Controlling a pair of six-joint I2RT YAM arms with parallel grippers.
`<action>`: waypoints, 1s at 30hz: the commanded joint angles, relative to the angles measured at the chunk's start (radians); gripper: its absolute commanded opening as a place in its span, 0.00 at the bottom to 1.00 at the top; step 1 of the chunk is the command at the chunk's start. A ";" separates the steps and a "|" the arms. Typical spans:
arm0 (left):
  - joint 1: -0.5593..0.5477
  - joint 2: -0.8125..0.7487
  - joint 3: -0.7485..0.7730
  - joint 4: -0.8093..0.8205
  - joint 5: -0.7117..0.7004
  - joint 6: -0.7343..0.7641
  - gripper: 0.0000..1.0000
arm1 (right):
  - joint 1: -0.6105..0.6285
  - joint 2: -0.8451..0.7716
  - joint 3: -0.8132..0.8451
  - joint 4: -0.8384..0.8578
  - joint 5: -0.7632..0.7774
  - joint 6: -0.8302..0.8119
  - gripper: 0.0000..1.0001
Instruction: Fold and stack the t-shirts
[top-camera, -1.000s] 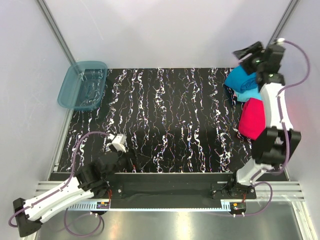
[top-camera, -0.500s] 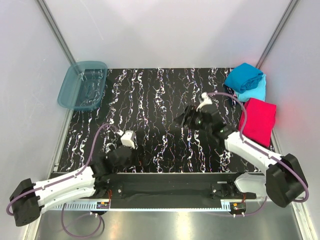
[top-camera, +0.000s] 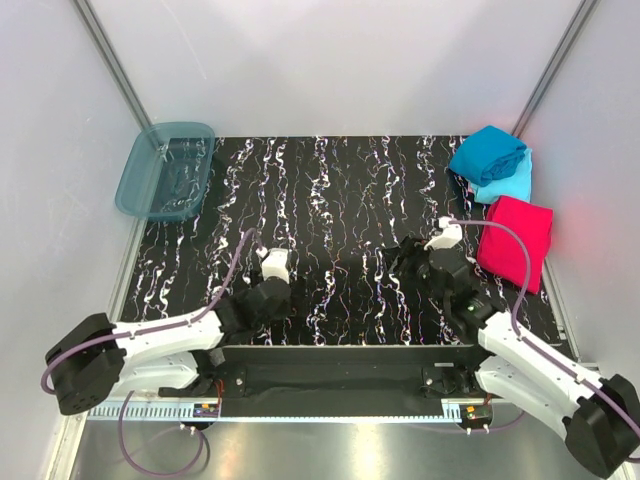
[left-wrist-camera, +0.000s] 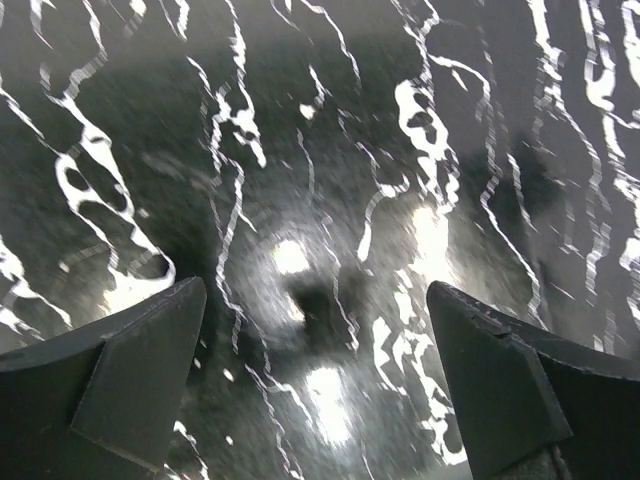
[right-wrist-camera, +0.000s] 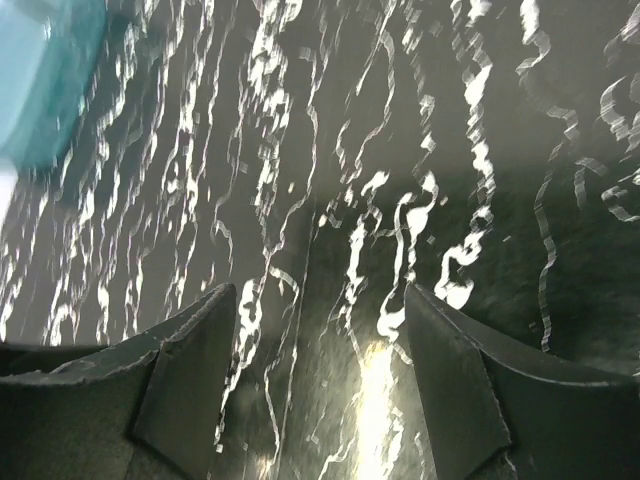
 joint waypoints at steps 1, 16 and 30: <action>-0.007 0.042 0.063 0.089 -0.115 0.079 0.99 | 0.005 0.001 -0.037 0.050 0.095 -0.028 0.74; -0.007 0.143 0.128 0.131 -0.066 0.162 0.99 | 0.025 0.435 0.131 0.059 0.034 0.017 0.79; -0.005 0.178 0.148 0.136 -0.052 0.169 0.99 | 0.025 0.353 0.088 0.095 0.040 0.000 0.78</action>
